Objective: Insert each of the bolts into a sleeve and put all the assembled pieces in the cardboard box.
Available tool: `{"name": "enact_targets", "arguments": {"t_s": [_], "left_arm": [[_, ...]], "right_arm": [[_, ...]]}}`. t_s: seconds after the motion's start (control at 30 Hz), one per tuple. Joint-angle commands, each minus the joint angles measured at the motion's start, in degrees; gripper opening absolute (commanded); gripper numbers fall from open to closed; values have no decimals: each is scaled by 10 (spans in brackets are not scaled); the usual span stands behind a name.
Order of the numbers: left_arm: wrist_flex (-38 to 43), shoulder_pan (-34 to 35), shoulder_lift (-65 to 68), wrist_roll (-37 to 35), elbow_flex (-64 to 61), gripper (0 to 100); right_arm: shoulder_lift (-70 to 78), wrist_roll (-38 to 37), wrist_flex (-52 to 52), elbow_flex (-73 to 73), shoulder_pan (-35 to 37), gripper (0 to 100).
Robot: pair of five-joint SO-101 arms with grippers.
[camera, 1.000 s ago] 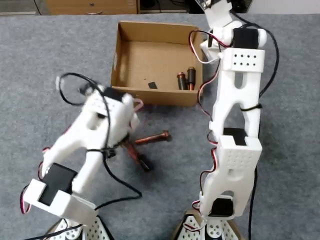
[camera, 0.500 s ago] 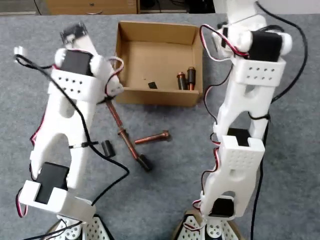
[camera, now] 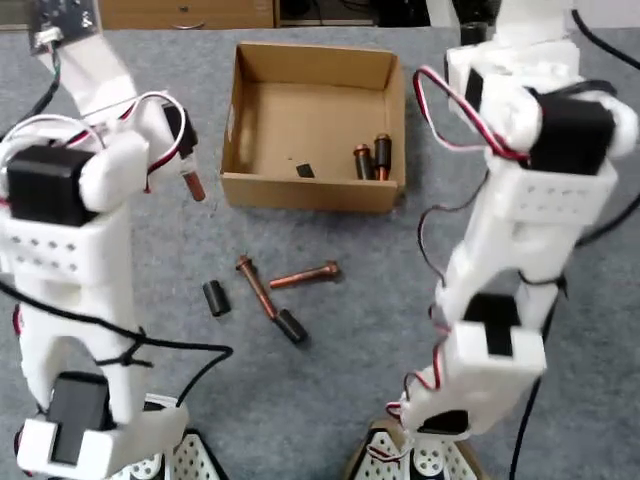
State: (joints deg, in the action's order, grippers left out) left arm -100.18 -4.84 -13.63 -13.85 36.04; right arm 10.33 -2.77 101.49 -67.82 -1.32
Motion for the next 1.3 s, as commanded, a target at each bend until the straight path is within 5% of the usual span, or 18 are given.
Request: {"name": "enact_targets", "arguments": {"t_s": [0.0,0.33,0.5,0.87,1.27], "left_arm": [[0,2,-36,8,33,19],[13,-140,-178,3,-22,18],[74,-187,-247,-28,-147,18],[362,-275,-493,-24,-579,18],[356,-260,-531,30,-644,18]], "right_arm": [[-124,15,10,89,22,1],[-421,15,0,392,68,1],[-543,15,-35,572,68,1],[-873,22,-258,1055,70,1],[-891,136,-424,1308,289,1]]}}
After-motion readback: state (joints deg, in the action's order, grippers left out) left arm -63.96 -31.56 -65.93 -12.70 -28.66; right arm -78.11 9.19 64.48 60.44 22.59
